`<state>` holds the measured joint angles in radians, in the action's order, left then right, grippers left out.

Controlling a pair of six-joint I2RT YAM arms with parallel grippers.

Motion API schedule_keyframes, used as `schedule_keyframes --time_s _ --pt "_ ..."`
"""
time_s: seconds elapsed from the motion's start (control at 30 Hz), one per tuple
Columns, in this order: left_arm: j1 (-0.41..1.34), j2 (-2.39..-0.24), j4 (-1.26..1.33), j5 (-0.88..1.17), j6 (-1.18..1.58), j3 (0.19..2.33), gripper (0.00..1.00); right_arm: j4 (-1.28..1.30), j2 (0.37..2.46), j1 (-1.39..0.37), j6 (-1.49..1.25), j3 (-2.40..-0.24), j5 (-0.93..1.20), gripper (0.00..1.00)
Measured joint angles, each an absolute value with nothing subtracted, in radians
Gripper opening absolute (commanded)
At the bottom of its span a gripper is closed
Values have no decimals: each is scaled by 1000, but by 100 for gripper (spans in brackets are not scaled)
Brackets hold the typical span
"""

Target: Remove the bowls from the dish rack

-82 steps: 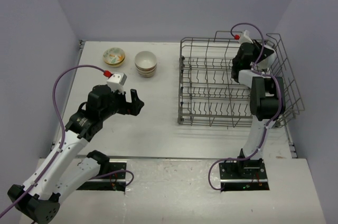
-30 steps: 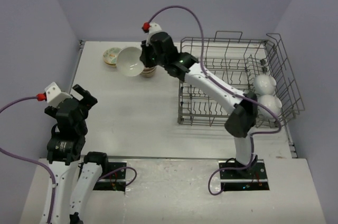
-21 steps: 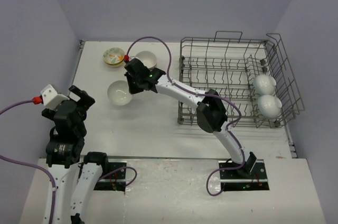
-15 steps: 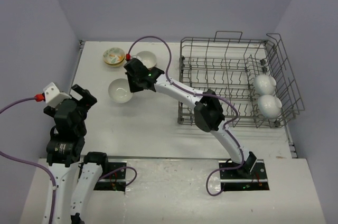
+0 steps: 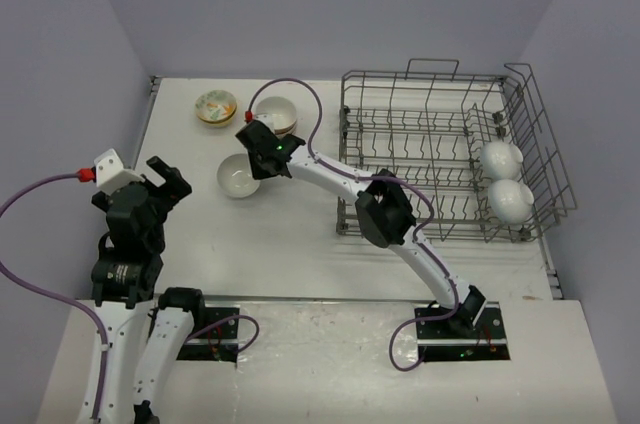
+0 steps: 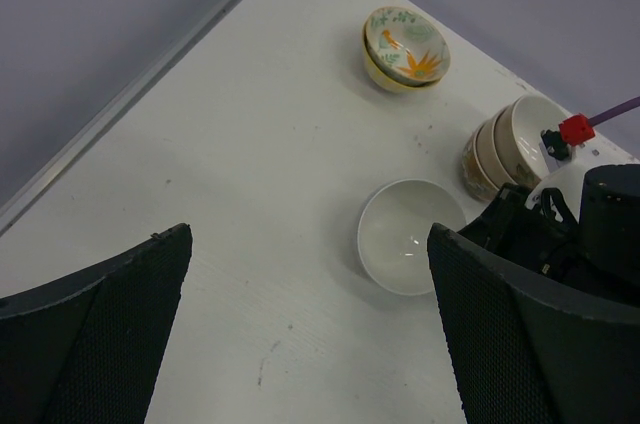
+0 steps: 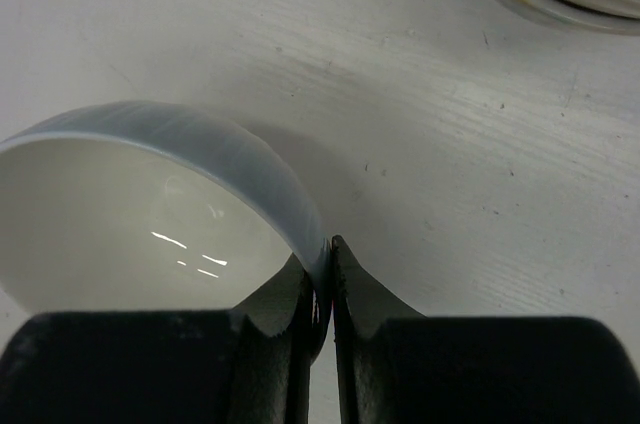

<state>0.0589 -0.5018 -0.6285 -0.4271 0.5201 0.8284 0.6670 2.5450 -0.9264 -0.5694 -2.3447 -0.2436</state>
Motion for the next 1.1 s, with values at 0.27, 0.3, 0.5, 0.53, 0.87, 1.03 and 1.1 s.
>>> schedule_keyframes --time_s 0.27,0.3,0.5,0.53,0.87,1.03,1.1 --pt "59 -505 -620 -410 512 824 100 659 2546 -925 -577 -2342 -224 28" --pt "59 -505 -619 -408 512 824 100 656 2546 -925 -581 -2340 -218 29" --pt "59 -505 -615 -397 506 822 100 646 2546 -925 -583 -2335 -208 40" --pt "59 -505 -615 -396 505 822 100 646 2545 -925 -583 -2335 -203 40" --pt "59 -508 -601 -351 483 821 100 628 2315 -926 -571 -2131 -188 84" --pt "59 -527 -585 -323 466 820 100 608 2096 -933 -517 -2059 -213 99" --pt "60 -548 -583 -309 454 821 100 601 1966 -936 -469 -1983 -273 99"
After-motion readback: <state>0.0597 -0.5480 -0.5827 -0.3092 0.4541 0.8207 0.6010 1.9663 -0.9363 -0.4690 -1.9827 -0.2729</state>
